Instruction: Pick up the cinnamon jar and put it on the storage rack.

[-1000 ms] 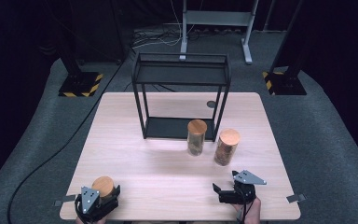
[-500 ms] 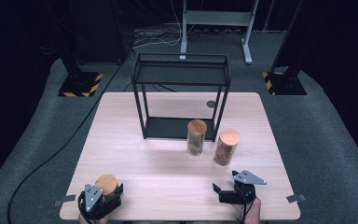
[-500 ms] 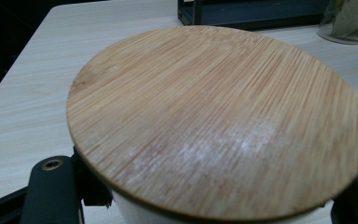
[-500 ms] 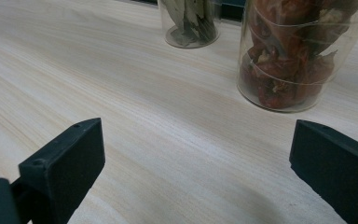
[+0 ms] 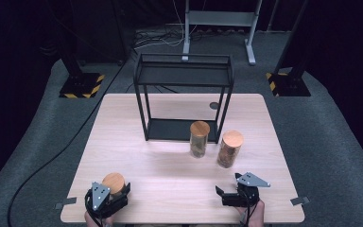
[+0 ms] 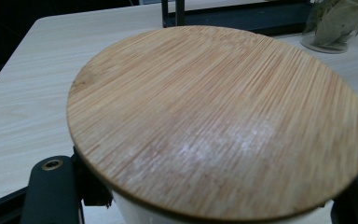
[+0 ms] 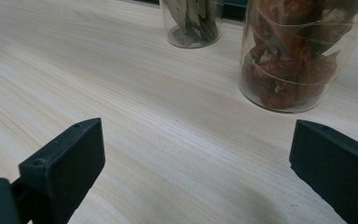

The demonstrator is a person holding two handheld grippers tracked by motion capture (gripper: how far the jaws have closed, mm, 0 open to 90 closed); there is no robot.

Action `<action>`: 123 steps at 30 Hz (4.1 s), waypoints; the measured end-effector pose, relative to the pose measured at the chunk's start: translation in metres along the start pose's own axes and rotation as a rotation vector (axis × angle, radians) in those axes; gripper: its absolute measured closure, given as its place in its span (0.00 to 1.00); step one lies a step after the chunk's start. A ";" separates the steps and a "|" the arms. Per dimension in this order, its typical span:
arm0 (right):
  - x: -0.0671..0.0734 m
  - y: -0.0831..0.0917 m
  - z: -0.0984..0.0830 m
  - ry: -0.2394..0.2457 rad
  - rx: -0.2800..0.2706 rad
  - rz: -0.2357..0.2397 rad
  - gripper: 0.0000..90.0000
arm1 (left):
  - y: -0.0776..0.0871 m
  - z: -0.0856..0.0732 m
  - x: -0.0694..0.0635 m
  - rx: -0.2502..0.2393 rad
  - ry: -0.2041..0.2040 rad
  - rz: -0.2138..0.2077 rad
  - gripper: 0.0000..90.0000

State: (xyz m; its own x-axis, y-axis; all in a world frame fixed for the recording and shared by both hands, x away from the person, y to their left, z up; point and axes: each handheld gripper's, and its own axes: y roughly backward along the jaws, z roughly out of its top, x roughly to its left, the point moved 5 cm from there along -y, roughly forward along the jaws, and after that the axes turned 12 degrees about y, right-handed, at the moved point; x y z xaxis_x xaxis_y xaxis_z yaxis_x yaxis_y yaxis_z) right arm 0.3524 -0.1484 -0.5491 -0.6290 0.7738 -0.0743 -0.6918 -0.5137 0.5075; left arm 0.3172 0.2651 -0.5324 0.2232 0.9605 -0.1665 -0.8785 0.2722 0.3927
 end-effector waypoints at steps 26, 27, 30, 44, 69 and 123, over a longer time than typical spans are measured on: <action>0.000 0.000 0.000 -0.005 -0.003 0.000 0.03 | -0.012 0.012 -0.012 0.000 -0.014 -0.029 0.28; 0.000 0.000 0.000 -0.004 -0.004 0.000 0.03 | -0.013 0.012 -0.013 -0.001 -0.014 -0.031 0.28; 0.000 0.000 0.000 -0.004 -0.004 0.001 0.03 | -0.014 0.013 -0.013 0.000 -0.013 -0.033 0.28; 0.000 0.000 0.000 -0.002 -0.004 0.003 0.03 | -0.022 0.019 -0.022 0.000 -0.024 -0.051 0.28; 0.001 0.001 0.000 0.005 -0.009 0.005 0.03 | -0.038 0.029 -0.036 -0.007 -0.025 -0.084 0.28; 0.001 0.001 0.000 0.005 -0.009 0.007 0.03 | -0.077 0.053 -0.059 0.006 -0.043 -0.137 0.28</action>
State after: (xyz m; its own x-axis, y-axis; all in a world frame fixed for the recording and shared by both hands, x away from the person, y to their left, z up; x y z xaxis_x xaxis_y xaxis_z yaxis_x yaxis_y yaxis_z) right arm 0.3514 -0.1481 -0.5486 -0.6357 0.7684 -0.0746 -0.6904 -0.5226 0.5003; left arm 0.3946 0.1902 -0.5046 0.3584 0.9160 -0.1802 -0.8360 0.4009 0.3748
